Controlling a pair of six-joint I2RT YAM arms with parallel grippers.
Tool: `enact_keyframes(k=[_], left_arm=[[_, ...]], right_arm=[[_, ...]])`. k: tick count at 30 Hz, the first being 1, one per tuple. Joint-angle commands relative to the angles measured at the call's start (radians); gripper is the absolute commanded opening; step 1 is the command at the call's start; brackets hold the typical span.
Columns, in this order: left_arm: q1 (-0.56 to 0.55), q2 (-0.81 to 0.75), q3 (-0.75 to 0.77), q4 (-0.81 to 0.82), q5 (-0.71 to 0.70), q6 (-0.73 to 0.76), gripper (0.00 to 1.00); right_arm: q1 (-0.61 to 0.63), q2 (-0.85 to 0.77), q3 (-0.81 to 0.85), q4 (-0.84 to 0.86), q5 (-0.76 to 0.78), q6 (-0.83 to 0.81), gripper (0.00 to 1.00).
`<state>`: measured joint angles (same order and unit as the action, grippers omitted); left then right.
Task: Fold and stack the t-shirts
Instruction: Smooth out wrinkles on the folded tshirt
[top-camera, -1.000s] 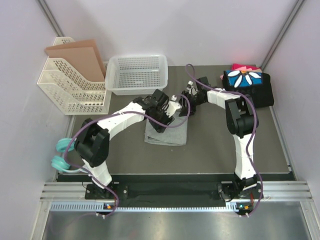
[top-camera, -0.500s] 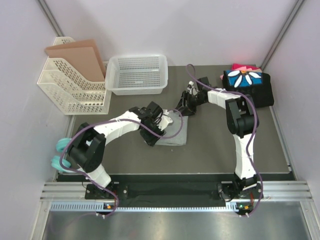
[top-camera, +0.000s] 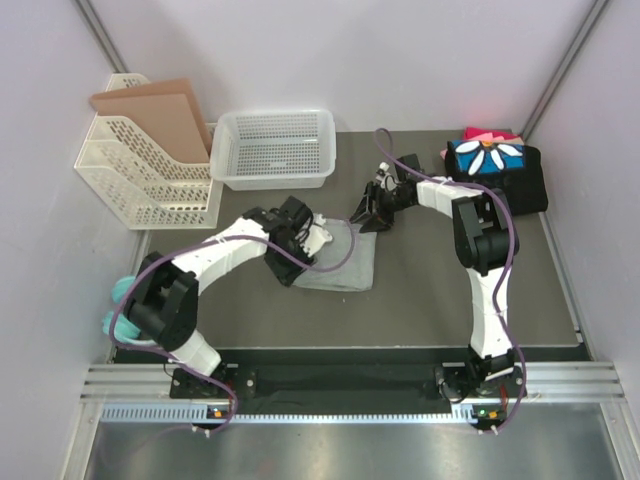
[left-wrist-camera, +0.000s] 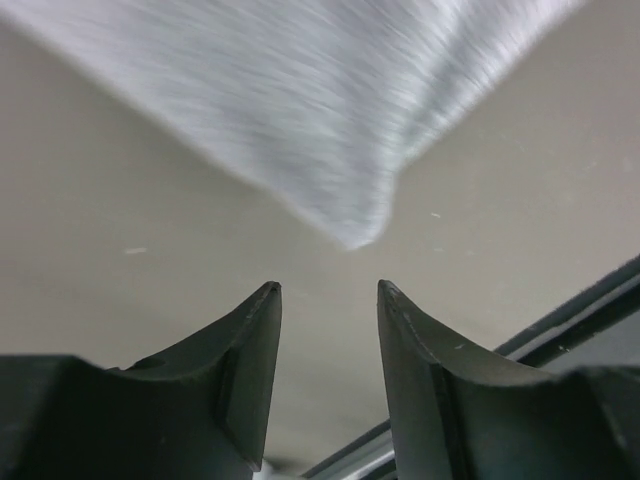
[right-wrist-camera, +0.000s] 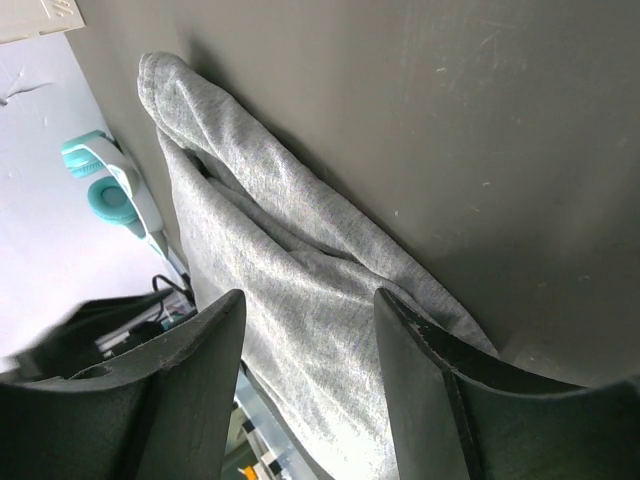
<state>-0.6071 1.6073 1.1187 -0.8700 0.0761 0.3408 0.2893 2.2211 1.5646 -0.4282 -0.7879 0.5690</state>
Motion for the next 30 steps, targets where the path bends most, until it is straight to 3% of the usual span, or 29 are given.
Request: enact_keyframes(k=[1,6,13,16,22,30], left_arm=[[0.033,-0.064,0.223,-0.072,0.002,0.038,0.5],[0.0,-0.028,0.386,-0.067,0.171,-0.029,0.51],[-0.141,0.112,0.359,0.119,0.186,-0.043,0.49],[-0.203,0.147,0.34,0.242,0.146,-0.026,0.48],[-0.292,0.236,0.394,0.327,0.091,-0.036,0.47],[-0.348,0.425,0.512,0.335,0.011,-0.118,0.47]], right_arm=[[-0.032,0.038,-0.026,-0.03,0.093,-0.044,0.56],[-0.03,0.045,-0.029,-0.035,0.104,-0.043,0.55],[-0.044,-0.049,-0.011,-0.05,0.091,-0.078,0.54],[-0.059,-0.083,0.043,-0.087,0.104,-0.078,0.55],[-0.087,-0.039,0.141,-0.13,0.099,-0.07,0.55],[-0.085,0.058,0.183,-0.147,0.088,-0.078,0.54]])
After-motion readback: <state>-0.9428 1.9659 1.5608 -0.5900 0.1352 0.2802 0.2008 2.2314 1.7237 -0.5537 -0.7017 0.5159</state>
